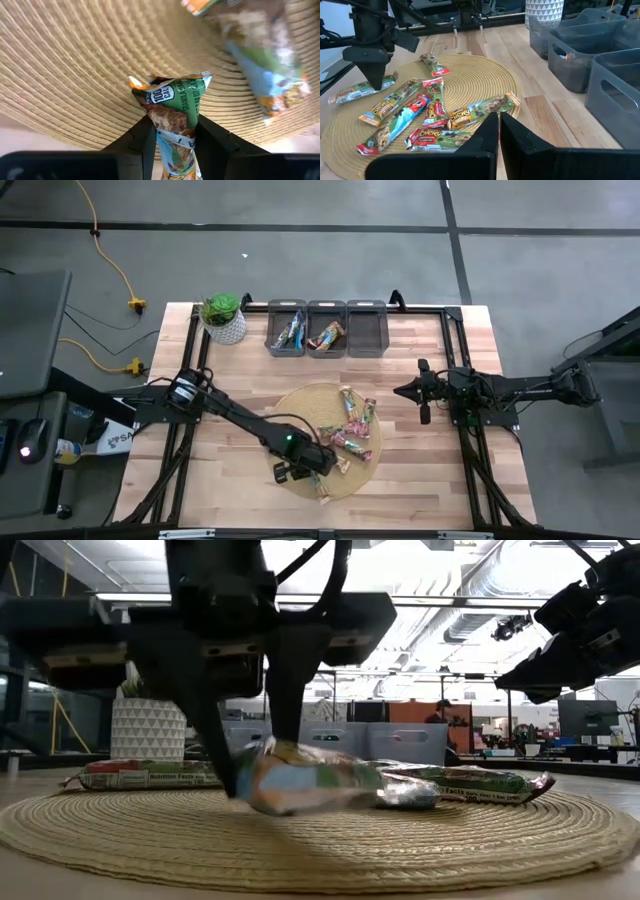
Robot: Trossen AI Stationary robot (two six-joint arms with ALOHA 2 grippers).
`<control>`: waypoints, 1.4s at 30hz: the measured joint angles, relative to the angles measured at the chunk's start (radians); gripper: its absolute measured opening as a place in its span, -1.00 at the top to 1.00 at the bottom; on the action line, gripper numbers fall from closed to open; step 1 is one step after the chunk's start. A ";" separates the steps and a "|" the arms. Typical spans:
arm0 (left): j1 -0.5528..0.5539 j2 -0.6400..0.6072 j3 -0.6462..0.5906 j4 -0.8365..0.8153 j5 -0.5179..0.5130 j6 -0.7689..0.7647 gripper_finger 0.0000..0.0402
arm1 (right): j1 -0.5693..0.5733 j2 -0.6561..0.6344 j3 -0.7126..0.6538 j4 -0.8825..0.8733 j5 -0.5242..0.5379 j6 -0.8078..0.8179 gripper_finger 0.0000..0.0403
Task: Pick and place Granola Bars by type
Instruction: Put the yellow granola bar into the middle black bin
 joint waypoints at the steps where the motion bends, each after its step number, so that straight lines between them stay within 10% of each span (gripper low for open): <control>1: 0.000 -0.001 0.009 -0.018 -0.001 0.007 0.45 | 0.000 0.000 0.000 0.000 0.000 0.000 1.00; 20: -0.002 -0.003 0.281 -0.234 -0.219 0.291 0.45 | 0.000 0.000 0.000 0.000 0.000 0.000 1.00; 42: 0.005 -0.005 0.810 -0.421 -0.983 1.089 0.45 | 0.000 0.000 0.000 0.000 0.000 0.000 1.00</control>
